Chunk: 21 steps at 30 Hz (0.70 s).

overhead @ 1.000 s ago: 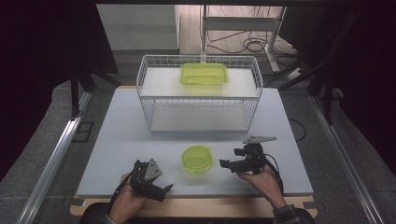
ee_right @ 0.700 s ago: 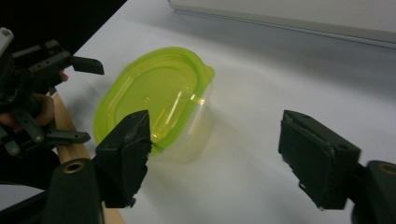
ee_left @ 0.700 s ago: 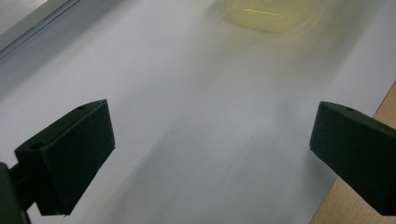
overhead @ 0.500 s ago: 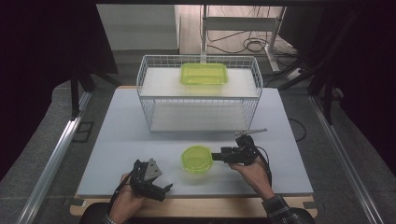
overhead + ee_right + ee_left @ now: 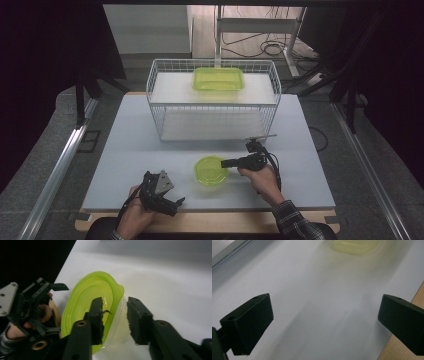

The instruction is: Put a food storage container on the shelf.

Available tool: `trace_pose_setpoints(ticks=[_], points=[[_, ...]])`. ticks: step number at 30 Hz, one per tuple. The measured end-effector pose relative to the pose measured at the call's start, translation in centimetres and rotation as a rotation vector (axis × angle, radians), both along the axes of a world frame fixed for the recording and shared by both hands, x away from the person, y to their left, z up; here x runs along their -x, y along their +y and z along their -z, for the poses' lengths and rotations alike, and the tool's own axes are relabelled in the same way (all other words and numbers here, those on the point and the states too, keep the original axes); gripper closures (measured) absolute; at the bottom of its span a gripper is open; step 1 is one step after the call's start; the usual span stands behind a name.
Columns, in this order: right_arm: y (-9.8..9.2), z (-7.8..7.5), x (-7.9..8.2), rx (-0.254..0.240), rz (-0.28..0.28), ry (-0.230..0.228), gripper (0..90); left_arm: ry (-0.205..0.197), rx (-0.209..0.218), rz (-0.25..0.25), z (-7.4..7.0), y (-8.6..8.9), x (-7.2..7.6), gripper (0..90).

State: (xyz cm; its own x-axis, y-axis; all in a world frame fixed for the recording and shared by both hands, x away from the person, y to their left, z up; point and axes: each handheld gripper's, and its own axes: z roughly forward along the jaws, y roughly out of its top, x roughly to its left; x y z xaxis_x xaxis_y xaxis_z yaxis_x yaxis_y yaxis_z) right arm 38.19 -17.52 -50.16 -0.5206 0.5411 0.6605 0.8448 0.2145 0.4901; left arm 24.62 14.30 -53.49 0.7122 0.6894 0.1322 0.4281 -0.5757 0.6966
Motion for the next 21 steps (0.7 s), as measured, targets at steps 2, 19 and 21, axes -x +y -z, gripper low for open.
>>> trace_pose_setpoints(ticks=[2,19,21], points=[[0.1,0.1,-0.1,0.002,-0.009,0.020,73.5,-0.001,-0.004,0.001,0.0,0.0,0.0,0.0],[-0.6,-1.0,-0.3,-0.070,-0.004,0.067,82.0,0.000,0.009,-0.008,-0.2,0.2,0.0,0.0],[-0.8,-1.5,-0.4,-0.085,0.006,0.060,82.4,0.000,0.015,-0.013,-0.2,0.2,0.0,0.0]])
